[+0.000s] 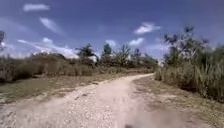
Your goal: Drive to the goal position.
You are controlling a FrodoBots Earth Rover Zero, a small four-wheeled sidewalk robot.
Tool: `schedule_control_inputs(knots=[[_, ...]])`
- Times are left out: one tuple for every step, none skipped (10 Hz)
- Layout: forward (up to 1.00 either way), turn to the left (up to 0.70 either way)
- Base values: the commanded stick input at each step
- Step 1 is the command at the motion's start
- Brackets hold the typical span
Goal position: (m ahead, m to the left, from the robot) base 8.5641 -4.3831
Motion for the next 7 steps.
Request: schedule_control_inputs(knots=[[0.7, -0.27], [0.7, -0.05], [0.7, 0.0], [0.7, 0.0], [0.7, 0.0], [0.7, 0.0], [0.7, 0.0]])
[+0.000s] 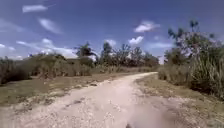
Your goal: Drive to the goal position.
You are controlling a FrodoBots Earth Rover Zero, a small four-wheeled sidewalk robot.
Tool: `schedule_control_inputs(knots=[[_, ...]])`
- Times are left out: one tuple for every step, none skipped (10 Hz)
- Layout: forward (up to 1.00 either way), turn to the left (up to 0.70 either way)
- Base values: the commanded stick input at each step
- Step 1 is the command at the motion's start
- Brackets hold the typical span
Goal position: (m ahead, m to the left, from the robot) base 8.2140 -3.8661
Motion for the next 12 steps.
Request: schedule_control_inputs(knots=[[0.7, -0.22], [0.7, -0.27], [0.7, -0.25], [0.7, 0.0], [0.7, 0.0], [0.7, 0.0], [0.7, 0.0], [0.7, -0.02], [0.7, -0.27], [0.7, -0.1], [0.7, 0.0], [0.7, 0.0]])
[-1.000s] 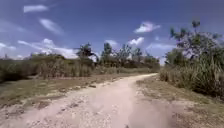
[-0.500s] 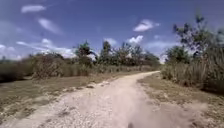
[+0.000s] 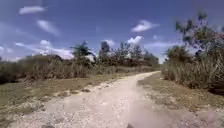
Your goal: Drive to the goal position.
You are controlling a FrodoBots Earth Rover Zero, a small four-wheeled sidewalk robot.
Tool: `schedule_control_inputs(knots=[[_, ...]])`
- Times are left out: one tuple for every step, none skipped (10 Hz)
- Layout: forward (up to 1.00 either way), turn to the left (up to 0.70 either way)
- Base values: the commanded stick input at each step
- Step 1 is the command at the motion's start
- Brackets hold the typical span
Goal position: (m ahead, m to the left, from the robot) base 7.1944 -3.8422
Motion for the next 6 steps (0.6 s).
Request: schedule_control_inputs(knots=[[0.7, 0.0], [0.7, 0.0], [0.7, 0.0], [0.7, 0.0], [0.7, -0.11], [0.7, -0.27]])
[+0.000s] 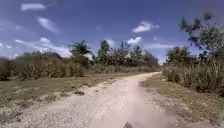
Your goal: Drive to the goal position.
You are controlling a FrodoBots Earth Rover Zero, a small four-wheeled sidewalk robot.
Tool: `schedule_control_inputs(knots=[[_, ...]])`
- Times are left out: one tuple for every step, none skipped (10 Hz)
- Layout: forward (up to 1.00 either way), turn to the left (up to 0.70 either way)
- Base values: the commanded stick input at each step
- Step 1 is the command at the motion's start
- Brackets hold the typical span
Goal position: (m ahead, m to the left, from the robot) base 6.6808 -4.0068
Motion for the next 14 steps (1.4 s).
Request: schedule_control_inputs(knots=[[0.7, -0.27], [0.7, -0.27], [0.7, -0.27], [0.7, -0.27], [0.7, -0.11], [0.7, 0.0], [0.7, 0.0], [0.7, 0.0], [0.7, 0.0], [0.7, 0.0], [0.7, 0.0], [0.7, -0.27], [0.7, -0.27], [0.7, -0.27]])
